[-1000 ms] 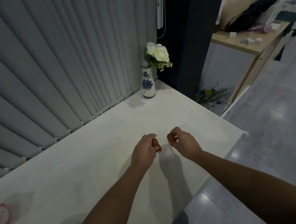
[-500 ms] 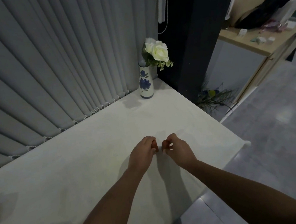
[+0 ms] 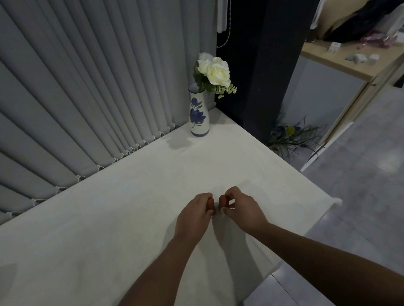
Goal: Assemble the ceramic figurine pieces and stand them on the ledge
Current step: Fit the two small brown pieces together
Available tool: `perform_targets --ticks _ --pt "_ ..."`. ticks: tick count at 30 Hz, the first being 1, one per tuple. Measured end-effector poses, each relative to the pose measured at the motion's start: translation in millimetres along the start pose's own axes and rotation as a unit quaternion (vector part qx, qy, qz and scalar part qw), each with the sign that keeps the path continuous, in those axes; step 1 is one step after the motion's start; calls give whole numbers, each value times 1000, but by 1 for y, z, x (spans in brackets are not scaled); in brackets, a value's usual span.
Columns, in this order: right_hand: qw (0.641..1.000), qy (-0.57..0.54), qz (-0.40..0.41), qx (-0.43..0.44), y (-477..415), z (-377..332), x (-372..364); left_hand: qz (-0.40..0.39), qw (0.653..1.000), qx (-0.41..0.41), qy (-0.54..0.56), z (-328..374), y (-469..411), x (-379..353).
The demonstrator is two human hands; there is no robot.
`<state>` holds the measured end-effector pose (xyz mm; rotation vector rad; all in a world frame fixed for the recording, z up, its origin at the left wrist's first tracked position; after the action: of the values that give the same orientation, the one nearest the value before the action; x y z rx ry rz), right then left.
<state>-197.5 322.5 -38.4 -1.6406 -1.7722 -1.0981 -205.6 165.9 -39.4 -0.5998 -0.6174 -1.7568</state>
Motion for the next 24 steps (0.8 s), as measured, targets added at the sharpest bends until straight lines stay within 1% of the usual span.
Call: perform_targets --ticks 4,7,9,13,18,20,24 --pt "1000 13 -8 -8 -4 2 2 -6 1000 13 0 -3 4 2" --pt "1000 13 -14 -14 -3 0 2 -3 1000 7 -10 -8 9 9" --pt "1000 24 -2 -8 1 -4 3 5 1000 0 -18 -13 14 14" --pt "992 97 62 45 18 -20 -1 17 999 -13 -44 -28 31 31" --pt "977 138 126 99 47 -58 -20 40 995 -25 -86 -60 67 67" --pt "972 150 135 119 59 -79 -33 59 993 -26 -99 -75 86 87" --pt "968 145 121 163 85 -127 -74 116 985 -15 -126 -110 130 130"
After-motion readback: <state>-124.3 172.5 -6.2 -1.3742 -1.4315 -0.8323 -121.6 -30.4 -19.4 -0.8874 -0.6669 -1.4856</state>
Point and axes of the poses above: each hand's wrist, its own y-axis away from the middle knuckle, its own x-axis out of the back of the hand, z = x × y, the point moved 2 cm from there along -y, towards the middle knuckle, and after that the axes turned 9 degrees about y, right-handed, at the moved point
